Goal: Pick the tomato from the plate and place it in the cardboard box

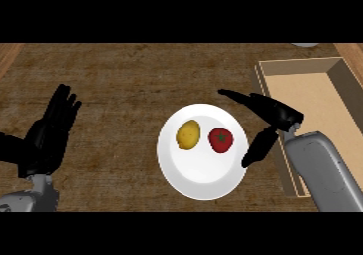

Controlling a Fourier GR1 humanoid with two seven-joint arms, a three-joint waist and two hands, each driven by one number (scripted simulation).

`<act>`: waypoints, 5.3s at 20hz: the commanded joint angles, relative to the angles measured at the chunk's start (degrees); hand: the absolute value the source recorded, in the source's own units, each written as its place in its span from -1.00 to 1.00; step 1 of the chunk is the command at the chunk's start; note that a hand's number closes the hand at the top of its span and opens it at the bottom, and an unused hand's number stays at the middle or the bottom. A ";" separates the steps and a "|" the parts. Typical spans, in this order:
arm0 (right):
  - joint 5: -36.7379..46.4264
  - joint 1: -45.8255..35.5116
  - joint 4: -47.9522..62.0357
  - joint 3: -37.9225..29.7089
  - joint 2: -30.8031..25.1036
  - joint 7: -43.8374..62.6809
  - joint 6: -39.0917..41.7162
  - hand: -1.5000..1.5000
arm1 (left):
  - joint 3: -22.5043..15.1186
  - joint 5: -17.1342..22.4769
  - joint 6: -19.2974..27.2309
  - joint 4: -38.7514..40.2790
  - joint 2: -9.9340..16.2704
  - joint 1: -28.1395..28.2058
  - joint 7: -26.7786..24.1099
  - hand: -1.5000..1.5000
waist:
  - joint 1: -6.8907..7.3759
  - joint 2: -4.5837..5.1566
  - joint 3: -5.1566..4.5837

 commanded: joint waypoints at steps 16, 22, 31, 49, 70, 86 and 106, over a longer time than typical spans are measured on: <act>13.36 2.14 7.47 -0.74 4.19 -8.72 -2.61 -1.00 | 0.96 -3.50 -2.33 2.17 -3.37 1.53 -2.24 0.00 | -0.10 0.00 0.00; 15.27 0.77 11.46 -2.11 5.12 -11.30 -2.25 -1.00 | 1.21 -3.53 -2.01 -0.87 -4.50 1.92 -1.05 0.00 | 0.05 0.02 0.00; 19.26 -1.04 15.95 -2.23 8.01 -12.75 -4.08 -1.00 | 2.73 -3.53 -3.22 -0.70 -3.98 -0.12 1.19 0.00 | 0.04 0.04 0.00; 27.93 -0.61 18.11 0.48 7.93 -23.53 -11.72 1.00 | 0.90 -6.40 -2.31 -1.69 -6.54 1.21 0.52 0.00 | 0.06 0.03 0.01; 30.06 -20.51 3.94 39.18 14.83 44.82 -34.30 1.00 | 1.42 -6.38 -2.49 -0.70 -6.01 -1.08 1.50 0.00 | 1.24 -0.18 -0.02; 44.08 -31.91 -5.75 21.28 13.28 61.41 -35.54 1.00 | 4.88 -3.77 -4.48 1.18 -4.15 0.11 0.29 0.00 | -1.18 -0.53 -0.04; 48.92 -11.61 -5.67 1.94 -3.20 40.31 -35.43 1.00 | 1.84 -6.10 -2.70 -0.83 -6.46 -0.45 1.46 0.00 | -0.20 0.06 0.00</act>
